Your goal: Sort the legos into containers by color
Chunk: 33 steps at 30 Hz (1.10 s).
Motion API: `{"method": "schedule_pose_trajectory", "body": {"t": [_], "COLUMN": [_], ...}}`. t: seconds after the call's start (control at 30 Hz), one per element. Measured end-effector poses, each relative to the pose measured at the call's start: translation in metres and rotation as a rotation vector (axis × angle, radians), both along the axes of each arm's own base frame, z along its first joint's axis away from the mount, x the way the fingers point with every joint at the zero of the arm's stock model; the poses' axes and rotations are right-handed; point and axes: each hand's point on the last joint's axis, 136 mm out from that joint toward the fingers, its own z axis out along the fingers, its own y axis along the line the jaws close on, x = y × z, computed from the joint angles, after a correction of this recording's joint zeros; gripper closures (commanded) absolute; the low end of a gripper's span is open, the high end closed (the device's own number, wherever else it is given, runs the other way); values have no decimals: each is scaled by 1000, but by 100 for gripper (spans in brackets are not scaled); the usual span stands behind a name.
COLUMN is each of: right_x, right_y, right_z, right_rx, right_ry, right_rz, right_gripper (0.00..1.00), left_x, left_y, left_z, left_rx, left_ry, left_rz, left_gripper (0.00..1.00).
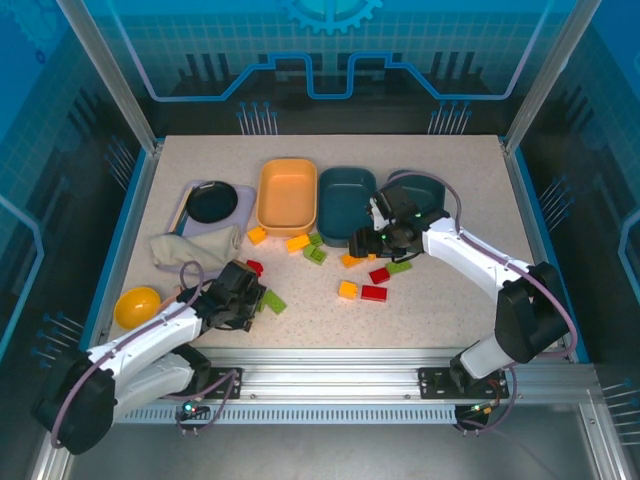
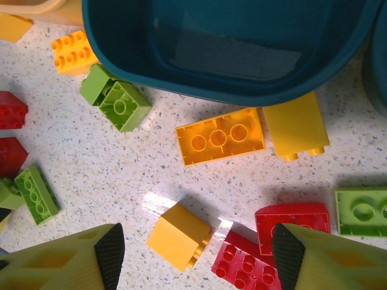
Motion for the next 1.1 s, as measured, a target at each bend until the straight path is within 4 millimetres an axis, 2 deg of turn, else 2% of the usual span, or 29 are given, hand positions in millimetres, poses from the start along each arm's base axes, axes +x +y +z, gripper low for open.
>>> {"method": "schedule_pose_trajectory", "body": {"t": [0.27,0.37,0.53,0.7,0.8,0.93,1.03,1.1], "right_x": [0,1,0,-8,-16,-28,-34,-34], "right_y": [2,2,3,21,38,57,60,60], "right_z": [2,3,8,24,40,61,69,73], "right_rx": [11,14,27,146,257,389,425,432], "right_ry": [-1,-6,-15,-24,-22,-11,-10,-20], "right_rz": [-4,-4,-2,67,136,224,255,257], "right_gripper": [33,34,34,34,34,33,33,34], "left_x": [-1,-3,-5,-5,-1,14,33,52], "left_y": [1,3,3,6,7,2,-7,-12], "left_z": [-10,-13,-12,-4,17,62,97,116], "left_rx": [21,24,42,57,65,65,74,97], "left_ry": [39,57,72,56,12,-69,-124,-138], "left_rz": [-2,-8,-39,-46,-58,-94,-140,-176], "left_gripper": [45,55,62,67,67,66,66,66]}}
